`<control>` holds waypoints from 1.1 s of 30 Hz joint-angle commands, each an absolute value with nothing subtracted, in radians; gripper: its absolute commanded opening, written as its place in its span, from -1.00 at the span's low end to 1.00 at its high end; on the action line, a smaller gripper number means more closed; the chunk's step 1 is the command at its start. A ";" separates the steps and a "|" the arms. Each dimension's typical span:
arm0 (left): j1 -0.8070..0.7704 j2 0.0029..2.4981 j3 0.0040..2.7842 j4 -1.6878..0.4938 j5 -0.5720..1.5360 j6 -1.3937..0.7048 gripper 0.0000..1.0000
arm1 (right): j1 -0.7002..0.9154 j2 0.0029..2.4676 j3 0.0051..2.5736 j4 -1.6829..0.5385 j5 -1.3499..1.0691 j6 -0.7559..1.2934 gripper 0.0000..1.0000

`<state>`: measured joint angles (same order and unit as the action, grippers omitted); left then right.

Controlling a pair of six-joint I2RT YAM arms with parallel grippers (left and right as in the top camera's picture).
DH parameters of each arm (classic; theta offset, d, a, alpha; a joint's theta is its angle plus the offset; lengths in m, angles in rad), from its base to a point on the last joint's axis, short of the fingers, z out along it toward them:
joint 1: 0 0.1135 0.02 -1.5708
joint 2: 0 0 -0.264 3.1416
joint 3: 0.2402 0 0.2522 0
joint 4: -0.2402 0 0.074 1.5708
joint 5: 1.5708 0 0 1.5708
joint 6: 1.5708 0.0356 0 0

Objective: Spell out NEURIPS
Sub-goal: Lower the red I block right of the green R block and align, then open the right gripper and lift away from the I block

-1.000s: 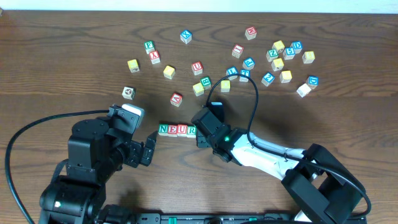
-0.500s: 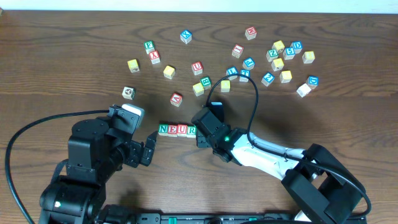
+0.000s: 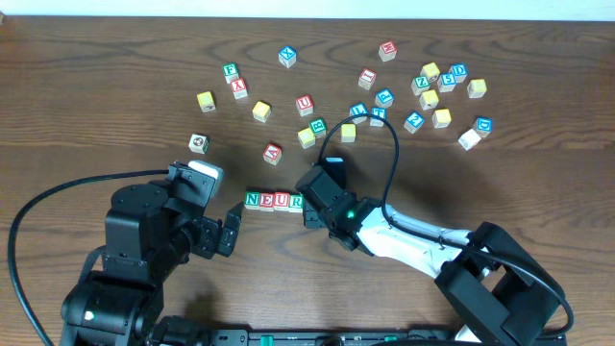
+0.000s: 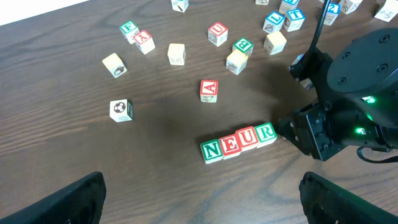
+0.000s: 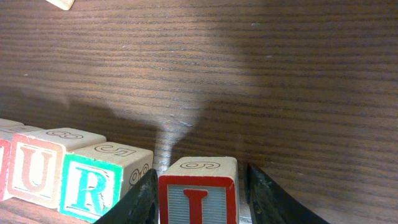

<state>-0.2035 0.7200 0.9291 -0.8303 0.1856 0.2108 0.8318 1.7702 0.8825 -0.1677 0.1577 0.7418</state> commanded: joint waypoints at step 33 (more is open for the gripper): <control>-0.199 0.717 0.945 -0.830 0.191 0.216 0.95 | 0.839 1.599 0.898 -0.274 0.220 0.736 -0.15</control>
<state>-0.2035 0.7200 0.9291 -0.8303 0.1856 0.2108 0.8318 1.6447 0.8825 -0.2691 0.1989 0.7414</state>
